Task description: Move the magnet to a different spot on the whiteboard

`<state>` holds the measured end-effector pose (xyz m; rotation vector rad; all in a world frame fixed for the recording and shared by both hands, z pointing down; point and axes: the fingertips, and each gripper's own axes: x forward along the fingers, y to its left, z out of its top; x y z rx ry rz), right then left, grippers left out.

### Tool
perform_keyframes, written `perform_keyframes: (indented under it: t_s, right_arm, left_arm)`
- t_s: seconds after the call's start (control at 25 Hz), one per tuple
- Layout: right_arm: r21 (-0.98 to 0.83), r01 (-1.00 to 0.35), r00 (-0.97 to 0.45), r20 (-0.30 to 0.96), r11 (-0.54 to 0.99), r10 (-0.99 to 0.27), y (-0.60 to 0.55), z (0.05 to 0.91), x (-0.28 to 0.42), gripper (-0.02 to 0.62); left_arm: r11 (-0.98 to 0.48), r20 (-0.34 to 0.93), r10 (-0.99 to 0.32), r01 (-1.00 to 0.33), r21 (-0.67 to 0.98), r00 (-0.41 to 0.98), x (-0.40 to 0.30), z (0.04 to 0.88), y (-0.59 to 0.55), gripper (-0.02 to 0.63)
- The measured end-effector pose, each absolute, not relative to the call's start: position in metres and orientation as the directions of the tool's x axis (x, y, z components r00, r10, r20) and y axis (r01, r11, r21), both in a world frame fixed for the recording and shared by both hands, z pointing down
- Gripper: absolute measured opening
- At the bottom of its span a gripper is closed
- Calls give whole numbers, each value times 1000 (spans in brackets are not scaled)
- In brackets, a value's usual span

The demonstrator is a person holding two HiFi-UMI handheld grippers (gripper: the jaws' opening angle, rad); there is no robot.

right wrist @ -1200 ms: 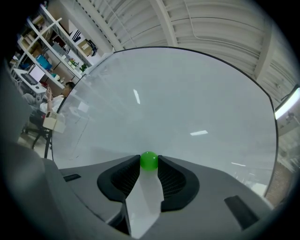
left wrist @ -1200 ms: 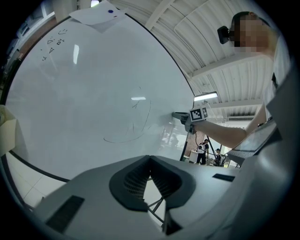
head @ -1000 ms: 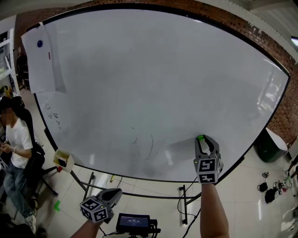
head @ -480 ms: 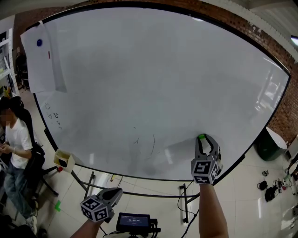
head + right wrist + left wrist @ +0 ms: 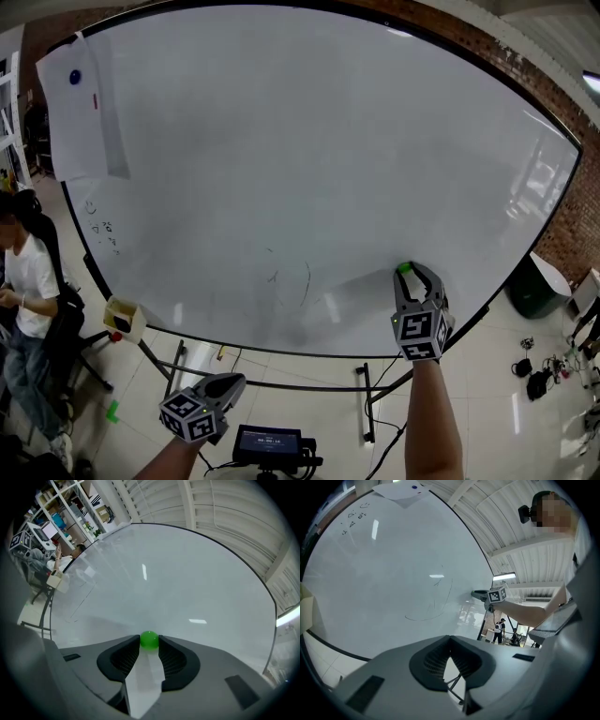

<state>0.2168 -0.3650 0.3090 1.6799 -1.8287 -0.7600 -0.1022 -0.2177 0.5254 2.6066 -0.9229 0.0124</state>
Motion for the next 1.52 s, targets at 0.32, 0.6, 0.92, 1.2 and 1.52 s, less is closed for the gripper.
perform_keyframes:
  t_s: [0.32,0.6,0.92,1.2,1.52]
  right_arm:
    - [589,-803,-133,-36,86,-990,-345,298,215,161]
    - [498,-860,-172,-76,112,-982,-312,298,228,130]
    - [373,-889,-295,-20,266,-955,-263,348,190,71]
    - [111,-906,-407,32,408,-913,-226,412,170,32]
    - [-116,-860,-507,64,498,-860,-190,474,149,32]
  left_arm:
    - [-727,134,-594,-600,335,794,-103,523,-213,21]
    - [-754,121,-578,-585,299,807,-89,512,-217,21]
    - [-764,150,-559,-577,288,815,-81,520,-203,21]
    - [-781,159,-541,-563,269,826,-62,522,-196,21]
    - [-791,165,-527,-552,263,834,-41,525,-188,21]
